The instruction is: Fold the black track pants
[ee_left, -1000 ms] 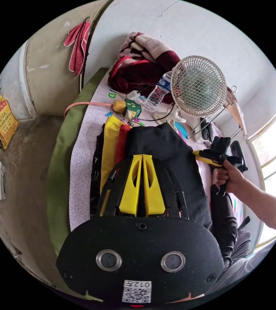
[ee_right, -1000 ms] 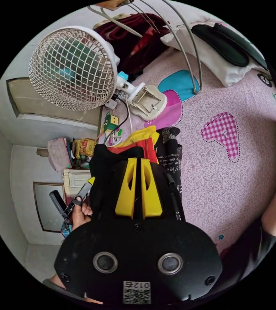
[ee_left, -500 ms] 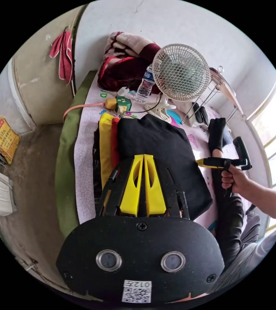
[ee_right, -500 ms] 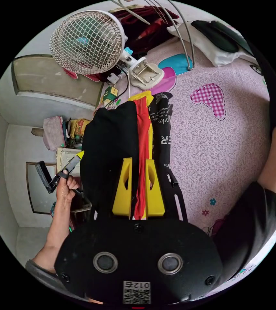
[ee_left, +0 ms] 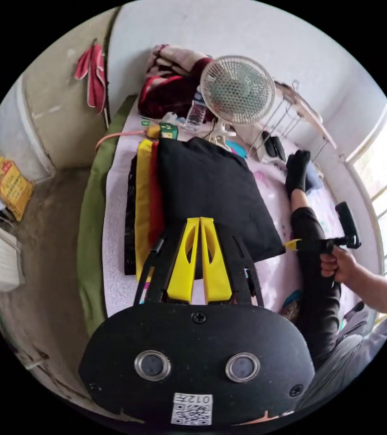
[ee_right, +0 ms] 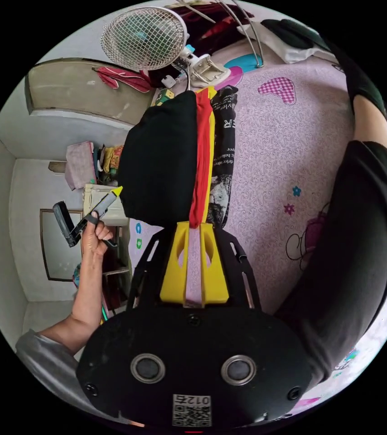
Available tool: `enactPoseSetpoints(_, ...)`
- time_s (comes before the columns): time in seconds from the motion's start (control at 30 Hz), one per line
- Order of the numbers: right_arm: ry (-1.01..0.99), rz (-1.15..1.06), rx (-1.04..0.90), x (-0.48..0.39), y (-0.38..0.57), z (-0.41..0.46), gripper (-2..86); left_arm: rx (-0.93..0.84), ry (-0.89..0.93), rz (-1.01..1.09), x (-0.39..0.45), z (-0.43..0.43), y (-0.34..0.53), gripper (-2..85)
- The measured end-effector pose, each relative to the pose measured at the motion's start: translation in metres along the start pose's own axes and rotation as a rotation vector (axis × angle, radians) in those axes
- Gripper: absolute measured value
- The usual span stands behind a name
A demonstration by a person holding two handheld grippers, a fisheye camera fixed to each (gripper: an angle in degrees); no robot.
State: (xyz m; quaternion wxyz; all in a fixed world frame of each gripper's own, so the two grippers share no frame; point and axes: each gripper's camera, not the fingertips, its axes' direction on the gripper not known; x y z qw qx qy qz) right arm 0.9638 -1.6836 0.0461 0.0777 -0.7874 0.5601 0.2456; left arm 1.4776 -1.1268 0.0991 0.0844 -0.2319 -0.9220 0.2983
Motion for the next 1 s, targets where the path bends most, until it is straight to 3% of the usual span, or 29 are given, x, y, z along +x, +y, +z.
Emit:
enactPoseSetpoints(0.17,-0.081,-0.063,0.245,0.085,-0.109,-0.223,3.0,0.286,-0.015,-0.032,0.045,-0.021,0.059,0.8)
enactPoseSetpoints(0.47,0.113,-0.026,0.564,0.270,-0.237,-0.571,-0.3,0.581,0.178,0.458,0.279,0.008,0.114,0.8)
enactPoseSetpoints(0.7,0.263,0.118,0.772,0.411,-0.321,-0.784,-0.7,0.809,0.232,0.860,0.453,0.023,0.201,0.8)
enactPoseSetpoints(0.83,0.373,0.187,0.876,0.476,-0.378,-0.896,-0.7,0.807,0.446,0.985,0.515,0.037,0.253,0.8)
enactPoseSetpoints(1.0,0.512,0.277,0.961,0.539,-0.445,-1.004,-0.7,0.571,0.829,1.169,0.603,0.055,0.324,0.7)
